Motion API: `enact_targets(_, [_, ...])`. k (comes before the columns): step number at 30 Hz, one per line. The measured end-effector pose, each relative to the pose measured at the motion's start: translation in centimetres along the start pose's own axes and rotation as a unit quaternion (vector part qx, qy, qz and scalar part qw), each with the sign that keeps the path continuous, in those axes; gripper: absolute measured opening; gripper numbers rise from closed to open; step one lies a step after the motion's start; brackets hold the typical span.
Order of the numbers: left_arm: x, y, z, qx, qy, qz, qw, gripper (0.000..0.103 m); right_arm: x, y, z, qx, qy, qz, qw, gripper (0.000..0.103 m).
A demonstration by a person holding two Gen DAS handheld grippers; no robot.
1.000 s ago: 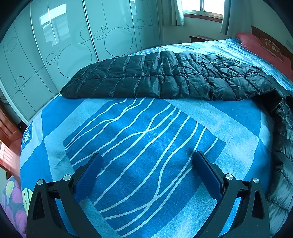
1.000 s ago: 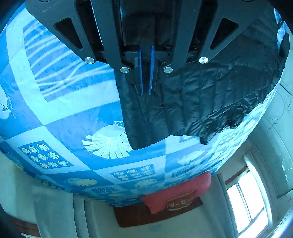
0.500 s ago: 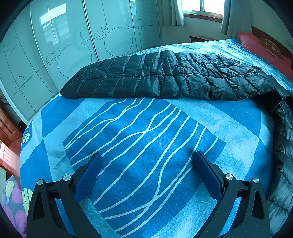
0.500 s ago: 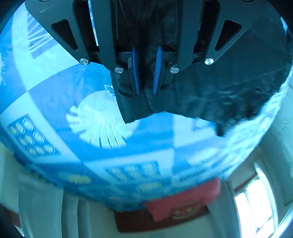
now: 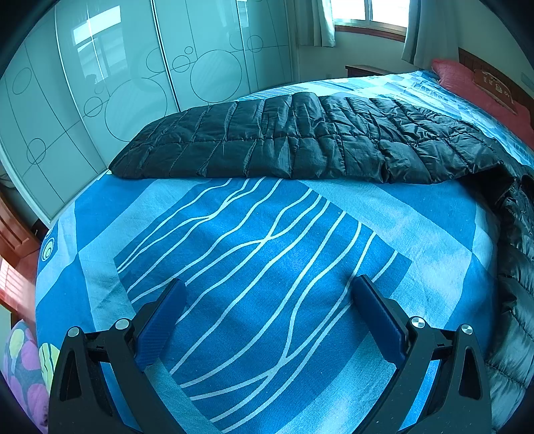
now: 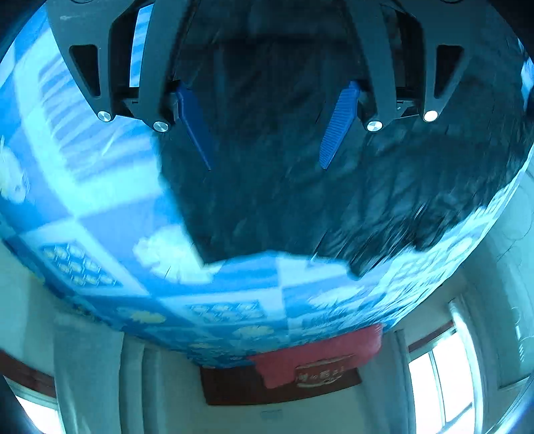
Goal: Fold large clothes
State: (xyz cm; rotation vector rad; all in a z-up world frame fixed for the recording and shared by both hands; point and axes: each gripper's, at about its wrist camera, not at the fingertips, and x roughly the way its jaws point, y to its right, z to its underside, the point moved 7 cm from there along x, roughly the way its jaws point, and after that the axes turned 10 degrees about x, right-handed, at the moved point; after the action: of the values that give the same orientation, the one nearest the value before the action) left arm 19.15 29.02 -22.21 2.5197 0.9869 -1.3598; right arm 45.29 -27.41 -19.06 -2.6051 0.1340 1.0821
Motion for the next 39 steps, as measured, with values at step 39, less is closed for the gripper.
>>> enact_targets(39, [6.9,-18.0,-7.1,-0.333,0.102,0.214,0.9127,0.098,2.5,-0.4,3.3,-0.036,0.004,0.033,0.999,0.077])
